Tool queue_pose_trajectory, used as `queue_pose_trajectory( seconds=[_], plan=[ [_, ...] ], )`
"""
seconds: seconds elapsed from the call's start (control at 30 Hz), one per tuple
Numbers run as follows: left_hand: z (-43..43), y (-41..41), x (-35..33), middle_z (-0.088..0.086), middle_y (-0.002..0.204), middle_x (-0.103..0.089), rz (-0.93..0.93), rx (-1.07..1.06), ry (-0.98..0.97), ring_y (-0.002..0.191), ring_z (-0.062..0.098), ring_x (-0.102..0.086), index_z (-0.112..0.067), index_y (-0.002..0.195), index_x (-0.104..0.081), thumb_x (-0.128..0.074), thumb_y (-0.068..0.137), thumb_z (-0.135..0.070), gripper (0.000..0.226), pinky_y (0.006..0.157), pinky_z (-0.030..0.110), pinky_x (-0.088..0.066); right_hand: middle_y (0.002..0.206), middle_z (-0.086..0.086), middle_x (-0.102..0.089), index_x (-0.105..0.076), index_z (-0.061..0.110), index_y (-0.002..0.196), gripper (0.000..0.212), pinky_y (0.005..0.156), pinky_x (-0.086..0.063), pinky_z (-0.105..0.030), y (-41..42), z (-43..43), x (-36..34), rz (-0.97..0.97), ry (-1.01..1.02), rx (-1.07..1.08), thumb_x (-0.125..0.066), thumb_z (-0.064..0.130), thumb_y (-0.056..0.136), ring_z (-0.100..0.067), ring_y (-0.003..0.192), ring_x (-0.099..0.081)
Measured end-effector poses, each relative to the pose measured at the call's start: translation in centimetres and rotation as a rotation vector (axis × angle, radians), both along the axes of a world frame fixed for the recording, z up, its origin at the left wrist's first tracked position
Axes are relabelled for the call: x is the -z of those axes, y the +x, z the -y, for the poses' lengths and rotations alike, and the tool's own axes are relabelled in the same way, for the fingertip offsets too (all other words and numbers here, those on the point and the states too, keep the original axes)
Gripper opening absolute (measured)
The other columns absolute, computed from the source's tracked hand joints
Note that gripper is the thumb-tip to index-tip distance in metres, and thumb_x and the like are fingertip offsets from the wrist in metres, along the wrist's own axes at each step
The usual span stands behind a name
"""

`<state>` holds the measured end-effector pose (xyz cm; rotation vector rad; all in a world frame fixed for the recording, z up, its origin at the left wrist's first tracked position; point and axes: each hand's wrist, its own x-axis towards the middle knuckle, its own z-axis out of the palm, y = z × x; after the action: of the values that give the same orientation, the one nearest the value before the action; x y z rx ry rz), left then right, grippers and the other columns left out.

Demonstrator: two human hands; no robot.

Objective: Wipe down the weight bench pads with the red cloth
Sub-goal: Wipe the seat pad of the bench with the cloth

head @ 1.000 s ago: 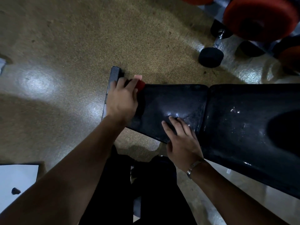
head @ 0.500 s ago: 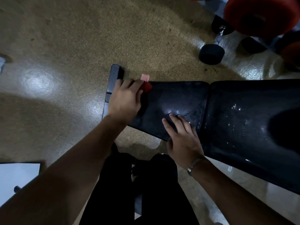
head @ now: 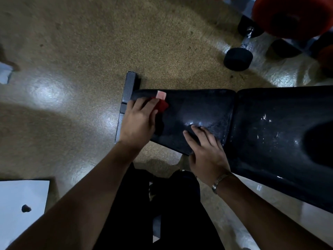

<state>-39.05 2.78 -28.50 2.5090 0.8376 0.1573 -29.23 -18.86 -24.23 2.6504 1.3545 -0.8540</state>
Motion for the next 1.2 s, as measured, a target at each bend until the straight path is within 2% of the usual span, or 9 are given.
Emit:
queue_pose_trajectory(
  seconds=[0.1,0.2,0.33,0.47,0.63,0.73,0.9,1.0,1.2],
  plan=[
    [2.0,2.8,-0.9,0.013,0.125,-0.063,-0.035,-0.192,-0.093,0.104,0.037,-0.051,-0.017,0.137,-0.062,-0.055,0.098,-0.017,0.039,0.092,0.043,-0.044,0.159,-0.002,-0.034,-0.041,0.023,0.151,0.072,0.114,-0.035,-0.054,-0.2,0.0,0.1,0.006,0.001,0.002,-0.058,0.021,0.081,-0.028,0.147,-0.029],
    [3.7,3.3,-1.1,0.012,0.127,-0.062,-0.001,-0.091,-0.118,0.103,0.036,-0.051,-0.017,0.135,-0.064,-0.056,0.099,-0.017,0.037,0.09,0.045,-0.048,0.159,-0.002,-0.033,-0.04,0.023,0.151,0.072,0.115,-0.034,-0.054,-0.3,0.1,0.0,0.011,0.001,-0.002,-0.057,0.021,0.081,-0.028,0.147,-0.028],
    [4.4,-1.3,-0.4,0.01,0.129,-0.063,0.077,0.065,-0.082,0.104,0.036,-0.055,-0.014,0.133,-0.065,-0.062,0.098,-0.014,0.035,0.093,0.045,-0.049,0.159,-0.002,-0.035,-0.043,0.022,0.15,0.07,0.114,-0.036,-0.054,-0.1,0.1,0.1,-0.005,0.037,0.012,-0.058,0.018,0.082,-0.028,0.147,-0.029],
    [4.0,-4.8,0.5,0.01,0.126,-0.066,0.084,-0.023,-0.102,0.104,0.038,-0.059,-0.014,0.13,-0.069,-0.066,0.095,-0.013,0.035,0.095,0.04,-0.047,0.159,0.0,-0.034,-0.042,0.023,0.151,0.07,0.115,-0.035,-0.055,-0.1,0.3,0.2,-0.015,0.047,0.02,-0.058,0.018,0.084,-0.027,0.148,-0.027],
    [5.4,-1.0,-0.4,0.008,0.124,-0.064,0.022,-0.229,-0.151,0.105,0.034,-0.057,-0.019,0.133,-0.065,-0.061,0.097,-0.019,0.036,0.092,0.038,-0.044,0.16,0.0,-0.032,-0.041,0.024,0.151,0.07,0.115,-0.033,-0.055,-0.4,0.1,0.4,-0.018,0.028,0.046,-0.057,0.02,0.084,-0.027,0.149,-0.025],
    [6.5,0.3,-0.6,0.008,0.127,-0.063,0.03,-0.204,-0.159,0.105,0.034,-0.055,-0.02,0.135,-0.064,-0.059,0.099,-0.02,0.037,0.093,0.042,-0.045,0.161,0.002,-0.029,-0.04,0.026,0.152,0.069,0.117,-0.032,-0.054,-0.4,0.0,0.3,-0.034,0.013,0.055,-0.056,0.022,0.085,-0.026,0.149,-0.023],
    [7.3,-4.5,0.4,0.008,0.126,-0.065,0.083,0.014,-0.133,0.102,0.035,-0.057,-0.017,0.13,-0.069,-0.072,0.091,-0.012,0.039,0.088,0.047,-0.052,0.165,0.005,-0.021,-0.032,0.029,0.155,0.069,0.121,-0.025,-0.05,0.1,-0.2,-0.1,-0.078,-0.027,0.05,-0.051,0.024,0.09,-0.023,0.152,-0.013],
    [6.4,-6.5,0.7,0.006,0.125,-0.067,0.09,-0.065,-0.159,0.102,0.034,-0.059,-0.018,0.127,-0.072,-0.077,0.09,-0.013,0.037,0.088,0.045,-0.053,0.164,0.005,-0.022,-0.032,0.029,0.155,0.069,0.12,-0.026,-0.05,0.2,-0.1,0.0,-0.091,-0.033,0.051,-0.051,0.024,0.09,-0.022,0.152,-0.014],
    [8.0,-1.6,-0.4,0.005,0.128,-0.064,0.049,-0.161,-0.197,0.103,0.03,-0.055,-0.022,0.135,-0.066,-0.066,0.097,-0.019,0.038,0.091,0.039,-0.048,0.164,0.005,-0.025,-0.037,0.028,0.153,0.068,0.12,-0.026,-0.051,-0.1,-0.1,-0.2,-0.096,-0.01,0.075,-0.052,0.022,0.087,-0.022,0.151,-0.016]
  ],
)
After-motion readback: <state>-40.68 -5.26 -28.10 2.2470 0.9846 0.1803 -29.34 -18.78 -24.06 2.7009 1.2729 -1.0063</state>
